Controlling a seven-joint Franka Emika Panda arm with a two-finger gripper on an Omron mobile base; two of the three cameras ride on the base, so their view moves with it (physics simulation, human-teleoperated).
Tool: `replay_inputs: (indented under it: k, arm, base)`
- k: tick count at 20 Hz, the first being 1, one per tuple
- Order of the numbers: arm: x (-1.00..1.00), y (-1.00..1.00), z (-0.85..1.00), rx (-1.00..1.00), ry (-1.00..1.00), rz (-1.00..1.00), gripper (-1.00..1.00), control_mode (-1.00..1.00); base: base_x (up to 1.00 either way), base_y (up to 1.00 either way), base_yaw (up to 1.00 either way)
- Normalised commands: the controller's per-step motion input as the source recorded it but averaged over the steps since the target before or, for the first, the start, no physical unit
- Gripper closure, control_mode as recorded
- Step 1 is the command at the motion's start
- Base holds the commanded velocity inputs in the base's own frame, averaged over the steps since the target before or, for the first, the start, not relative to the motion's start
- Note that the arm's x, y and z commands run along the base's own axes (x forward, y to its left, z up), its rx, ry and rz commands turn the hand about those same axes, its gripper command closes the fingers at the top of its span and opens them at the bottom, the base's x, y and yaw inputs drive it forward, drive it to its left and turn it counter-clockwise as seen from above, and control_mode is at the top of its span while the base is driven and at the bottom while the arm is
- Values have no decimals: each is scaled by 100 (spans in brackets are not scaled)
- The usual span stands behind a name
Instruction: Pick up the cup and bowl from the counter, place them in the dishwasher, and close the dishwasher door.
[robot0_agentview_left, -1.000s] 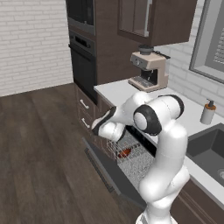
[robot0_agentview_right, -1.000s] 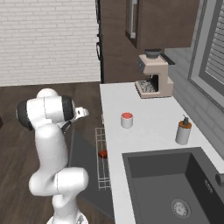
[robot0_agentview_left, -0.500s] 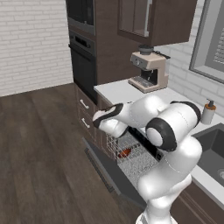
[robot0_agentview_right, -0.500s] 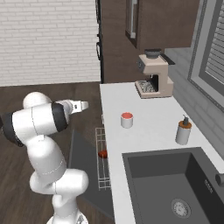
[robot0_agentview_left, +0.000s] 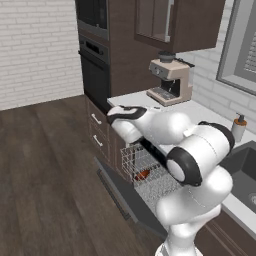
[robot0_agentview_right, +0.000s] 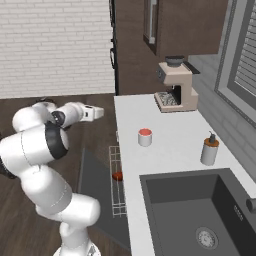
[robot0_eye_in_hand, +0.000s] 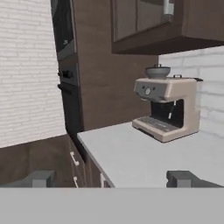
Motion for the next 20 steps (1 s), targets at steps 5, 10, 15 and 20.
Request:
replay_inputs:
  k: [5, 10, 15, 20]
  arm:
    - [-15, -31, 100, 17, 10, -8, -100, -100]
    - [-33, -34, 100, 15, 5, -4, -100, -100]
    - [-66, -55, 100, -26, 4, 0, -100, -100]
    - [-67, -61, 100, -72, -14, 2, -100, -100]
  base:
    - [0, 0, 0]
    - [0, 0, 0]
    - [0, 0, 0]
    - [0, 0, 0]
